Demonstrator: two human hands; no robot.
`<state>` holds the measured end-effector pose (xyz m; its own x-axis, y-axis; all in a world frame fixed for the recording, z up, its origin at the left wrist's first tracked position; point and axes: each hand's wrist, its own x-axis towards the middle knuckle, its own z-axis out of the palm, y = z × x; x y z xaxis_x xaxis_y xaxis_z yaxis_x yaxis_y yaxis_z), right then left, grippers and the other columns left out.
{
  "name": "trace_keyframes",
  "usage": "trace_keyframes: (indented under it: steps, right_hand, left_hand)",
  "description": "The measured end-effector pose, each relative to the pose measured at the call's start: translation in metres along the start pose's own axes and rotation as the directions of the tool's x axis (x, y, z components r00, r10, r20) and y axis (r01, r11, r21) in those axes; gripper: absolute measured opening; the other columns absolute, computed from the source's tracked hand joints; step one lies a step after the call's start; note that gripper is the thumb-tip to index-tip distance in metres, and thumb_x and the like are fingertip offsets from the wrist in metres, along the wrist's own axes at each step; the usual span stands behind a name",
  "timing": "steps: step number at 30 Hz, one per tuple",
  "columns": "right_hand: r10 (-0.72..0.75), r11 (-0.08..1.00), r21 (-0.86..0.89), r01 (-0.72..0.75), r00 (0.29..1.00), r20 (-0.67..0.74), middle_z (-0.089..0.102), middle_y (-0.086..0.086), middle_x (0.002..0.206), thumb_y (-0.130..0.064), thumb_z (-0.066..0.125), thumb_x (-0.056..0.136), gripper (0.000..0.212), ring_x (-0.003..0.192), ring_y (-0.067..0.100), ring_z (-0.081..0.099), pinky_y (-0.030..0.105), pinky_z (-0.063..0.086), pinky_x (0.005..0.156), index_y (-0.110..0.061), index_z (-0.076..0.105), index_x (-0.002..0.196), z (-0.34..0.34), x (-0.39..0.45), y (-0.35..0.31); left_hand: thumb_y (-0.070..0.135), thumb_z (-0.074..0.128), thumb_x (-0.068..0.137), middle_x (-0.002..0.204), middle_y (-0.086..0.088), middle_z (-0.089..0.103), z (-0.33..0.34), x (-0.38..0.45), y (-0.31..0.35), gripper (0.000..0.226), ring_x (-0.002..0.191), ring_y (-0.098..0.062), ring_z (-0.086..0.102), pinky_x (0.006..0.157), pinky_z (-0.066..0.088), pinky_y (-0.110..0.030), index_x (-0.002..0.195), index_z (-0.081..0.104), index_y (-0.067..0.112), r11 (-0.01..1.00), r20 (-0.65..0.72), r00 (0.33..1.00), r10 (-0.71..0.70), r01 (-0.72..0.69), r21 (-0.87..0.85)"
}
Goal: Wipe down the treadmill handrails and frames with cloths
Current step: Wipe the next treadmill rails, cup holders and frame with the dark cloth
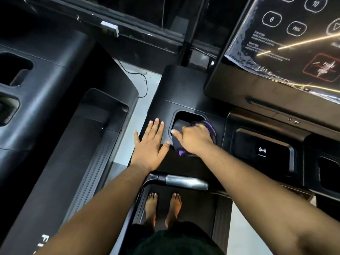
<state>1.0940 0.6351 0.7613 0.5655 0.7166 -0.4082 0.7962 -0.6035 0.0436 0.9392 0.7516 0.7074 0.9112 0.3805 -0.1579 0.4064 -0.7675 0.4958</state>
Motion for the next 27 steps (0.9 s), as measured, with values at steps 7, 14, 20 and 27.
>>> trace_keyframes:
  steps: [7, 14, 20, 27]
  right_hand:
    - [0.008, 0.999, 0.051, 0.004, 0.972, -0.236, 0.074, 0.006, 0.11, -0.062, 0.033, 0.1, 0.058, 0.106, 0.028, 0.067, 0.043, 0.04, 0.104, -0.017, 0.064, 0.119, 0.02, -0.035, -0.018]
    - [-0.073, 0.997, 0.0, 0.075, 0.98, -0.186, 0.073, 0.009, 0.1, -0.078, 0.019, 0.087, 0.079, 0.089, 0.033, 0.07, 0.041, 0.048, 0.077, -0.014, 0.059, 0.111, 0.018, -0.022, -0.009]
    - [-0.277, 0.954, 0.065, 0.294, 0.942, -0.192, 0.073, 0.007, 0.102, -0.081, 0.052, 0.082, 0.068, 0.096, 0.035, 0.068, 0.042, 0.05, 0.079, -0.018, 0.064, 0.105, -0.009, -0.021, 0.043]
    - [0.132, 0.751, 0.634, 0.185, 0.899, -0.418, 0.047, 0.011, 0.157, -0.048, 0.057, 0.1, 0.065, 0.142, 0.024, 0.041, 0.023, 0.028, 0.113, -0.015, 0.042, 0.154, -0.013, -0.013, 0.008]
  left_hand:
    - [0.065, 0.009, 0.1, 0.169, 0.019, -0.017, -0.001, 0.0, -0.001, 0.07, 0.152, 0.001, -0.023, 0.124, -0.01, -0.058, 0.162, -0.008, 0.038, 0.996, -0.003, 1.0, -0.003, 0.003, -0.085]
    - [0.065, 0.01, 0.1, 0.169, 0.02, -0.015, -0.002, -0.002, -0.002, 0.071, 0.153, 0.001, -0.021, 0.124, -0.011, -0.057, 0.163, -0.005, 0.036, 0.994, -0.001, 1.0, 0.004, -0.004, -0.106]
    - [0.068, 0.007, 0.099, 0.168, 0.02, -0.021, -0.001, 0.0, -0.002, 0.073, 0.152, -0.001, -0.024, 0.122, -0.012, -0.058, 0.162, -0.01, 0.036, 0.999, 0.016, 1.0, 0.006, -0.005, -0.053]
    - [0.067, 0.014, 0.1, 0.168, 0.018, -0.019, 0.0, -0.002, -0.004, 0.077, 0.153, 0.002, -0.019, 0.126, -0.006, -0.057, 0.156, -0.028, 0.036, 0.983, -0.045, 0.999, 0.001, -0.009, -0.182]
